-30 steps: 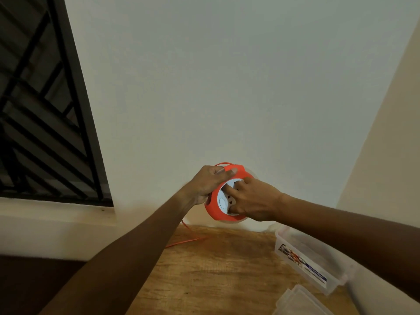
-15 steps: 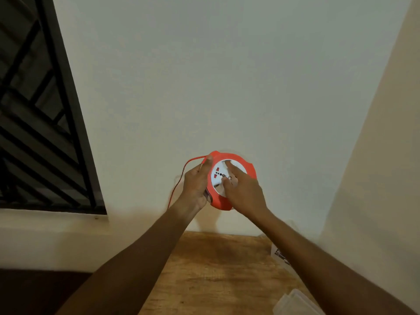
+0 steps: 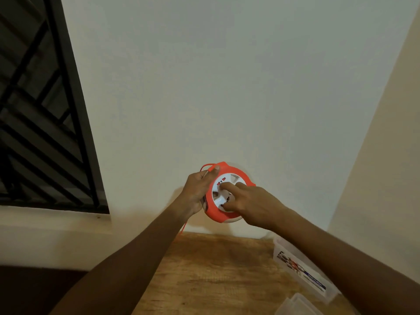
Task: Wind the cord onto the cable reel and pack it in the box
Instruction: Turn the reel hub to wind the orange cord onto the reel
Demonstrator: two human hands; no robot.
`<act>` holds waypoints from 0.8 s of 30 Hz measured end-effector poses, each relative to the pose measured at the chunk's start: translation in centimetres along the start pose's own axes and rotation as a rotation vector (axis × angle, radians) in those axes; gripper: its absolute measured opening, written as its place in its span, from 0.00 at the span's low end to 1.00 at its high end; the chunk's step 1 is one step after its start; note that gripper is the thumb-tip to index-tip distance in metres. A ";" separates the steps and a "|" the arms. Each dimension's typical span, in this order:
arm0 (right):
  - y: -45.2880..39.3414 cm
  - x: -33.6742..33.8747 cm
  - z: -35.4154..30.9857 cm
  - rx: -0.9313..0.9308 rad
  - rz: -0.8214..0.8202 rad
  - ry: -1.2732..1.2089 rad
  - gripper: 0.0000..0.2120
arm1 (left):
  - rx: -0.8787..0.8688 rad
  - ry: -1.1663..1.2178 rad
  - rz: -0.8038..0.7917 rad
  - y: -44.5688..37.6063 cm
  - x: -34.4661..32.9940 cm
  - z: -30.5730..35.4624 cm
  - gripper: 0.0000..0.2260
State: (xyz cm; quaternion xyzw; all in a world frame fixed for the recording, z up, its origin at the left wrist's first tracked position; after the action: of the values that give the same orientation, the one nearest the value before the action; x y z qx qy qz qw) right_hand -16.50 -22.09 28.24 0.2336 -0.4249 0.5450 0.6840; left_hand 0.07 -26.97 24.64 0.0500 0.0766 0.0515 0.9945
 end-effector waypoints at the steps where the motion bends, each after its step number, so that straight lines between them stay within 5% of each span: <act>1: 0.0 0.1 0.0 0.055 -0.015 0.009 0.26 | -0.002 -0.034 -0.016 0.0 -0.1 0.0 0.14; 7: 0.6 0.5 0.5 0.205 -0.086 0.113 0.28 | 0.011 -0.152 -0.121 0.1 -0.3 0.4 0.26; 13: 0.5 0.9 1.0 0.131 -0.066 0.069 0.38 | 0.002 -0.259 -0.173 -0.1 0.1 0.7 0.22; 24: -0.1 0.4 -1.0 0.310 -0.263 0.164 0.29 | 0.024 -0.330 -0.208 -0.1 -0.1 0.2 0.21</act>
State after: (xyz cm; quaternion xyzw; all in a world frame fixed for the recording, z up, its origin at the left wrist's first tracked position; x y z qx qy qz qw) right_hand -16.11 -21.13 28.03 0.3442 -0.2449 0.5270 0.7374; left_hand 0.02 -27.05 24.86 0.0615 -0.0821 -0.0612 0.9928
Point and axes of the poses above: each hand's wrist, its own y-axis away from the middle knuckle, its own x-axis out of the back of the hand, z = x × y, the point moved 4 cm from there along -y, towards the middle knuckle, and after that the axes turned 10 degrees about x, right-handed, at the moved point
